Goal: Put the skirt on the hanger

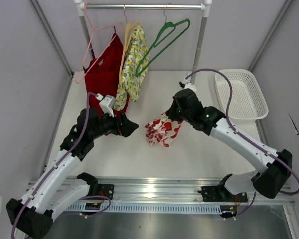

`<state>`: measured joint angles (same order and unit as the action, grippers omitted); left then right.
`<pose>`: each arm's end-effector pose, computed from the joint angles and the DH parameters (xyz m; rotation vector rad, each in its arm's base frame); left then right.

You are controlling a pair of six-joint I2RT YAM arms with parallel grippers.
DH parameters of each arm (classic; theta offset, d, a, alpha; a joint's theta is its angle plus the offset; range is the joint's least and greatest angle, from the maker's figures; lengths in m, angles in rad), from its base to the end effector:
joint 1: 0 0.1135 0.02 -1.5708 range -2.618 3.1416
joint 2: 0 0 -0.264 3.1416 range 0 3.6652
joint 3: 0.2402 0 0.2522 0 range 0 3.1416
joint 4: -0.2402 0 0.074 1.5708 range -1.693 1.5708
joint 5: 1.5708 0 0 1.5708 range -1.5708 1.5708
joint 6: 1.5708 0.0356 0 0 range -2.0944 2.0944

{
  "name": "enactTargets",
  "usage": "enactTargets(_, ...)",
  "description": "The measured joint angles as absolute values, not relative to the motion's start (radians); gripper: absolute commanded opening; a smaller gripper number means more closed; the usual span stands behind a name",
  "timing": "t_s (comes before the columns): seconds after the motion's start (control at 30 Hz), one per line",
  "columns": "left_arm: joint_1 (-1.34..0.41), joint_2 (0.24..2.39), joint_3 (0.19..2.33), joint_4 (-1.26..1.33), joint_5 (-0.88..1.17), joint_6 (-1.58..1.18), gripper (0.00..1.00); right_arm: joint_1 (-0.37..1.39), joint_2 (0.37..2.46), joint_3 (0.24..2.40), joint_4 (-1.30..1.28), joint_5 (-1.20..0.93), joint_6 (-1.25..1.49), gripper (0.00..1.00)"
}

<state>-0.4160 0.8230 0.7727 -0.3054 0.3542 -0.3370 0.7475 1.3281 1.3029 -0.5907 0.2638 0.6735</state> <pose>0.1677 -0.0876 0.3173 0.3246 1.9698 -0.8362 0.2200 0.1913 0.3610 0.0697 2.2094 0.5224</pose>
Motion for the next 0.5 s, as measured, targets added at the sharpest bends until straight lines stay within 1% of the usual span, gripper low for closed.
enactTargets(0.1, -0.416, 0.812, 0.754, -0.294, 0.355, -0.36, 0.99, 0.773, 1.366, 1.303, -0.56, 0.232, 0.684, 0.0)
enactTargets(0.2, -0.417, 0.812, 0.736, -0.293, 0.354, -0.379, 0.99, 0.739, 1.359, 1.283, -0.527, 0.192, 0.703, 0.0)
enactTargets(0.23, -0.417, 0.812, 0.731, -0.292, 0.353, -0.388, 0.99, 0.716, 1.348, 1.258, -0.51, 0.179, 0.709, 0.01)
enactTargets(0.27, -0.418, 0.814, 0.726, -0.292, 0.352, -0.396, 0.99, 0.691, 1.335, 1.225, -0.499, 0.17, 0.715, 0.05)
enactTargets(0.3, -0.421, 0.818, 0.721, -0.289, 0.351, -0.405, 0.99, 0.669, 1.322, 1.185, -0.48, 0.159, 0.719, 0.11)
enactTargets(0.33, -0.423, 0.823, 0.715, -0.284, 0.349, -0.415, 0.99, 0.637, 1.3, 1.121, -0.469, 0.145, 0.728, 0.31)
enactTargets(0.37, -0.428, 0.83, 0.707, -0.277, 0.346, -0.425, 0.99, 0.617, 1.287, 1.075, -0.467, 0.142, 0.739, 0.42)
enactTargets(0.43, -0.439, 0.842, 0.69, -0.261, 0.338, -0.445, 0.99, 0.575, 1.262, 0.962, -0.473, 0.134, 0.747, 0.58)
enactTargets(0.5, -0.456, 0.861, 0.667, -0.248, 0.323, -0.469, 0.99, 0.564, 1.254, 0.884, -0.501, 0.134, 0.751, 0.62)
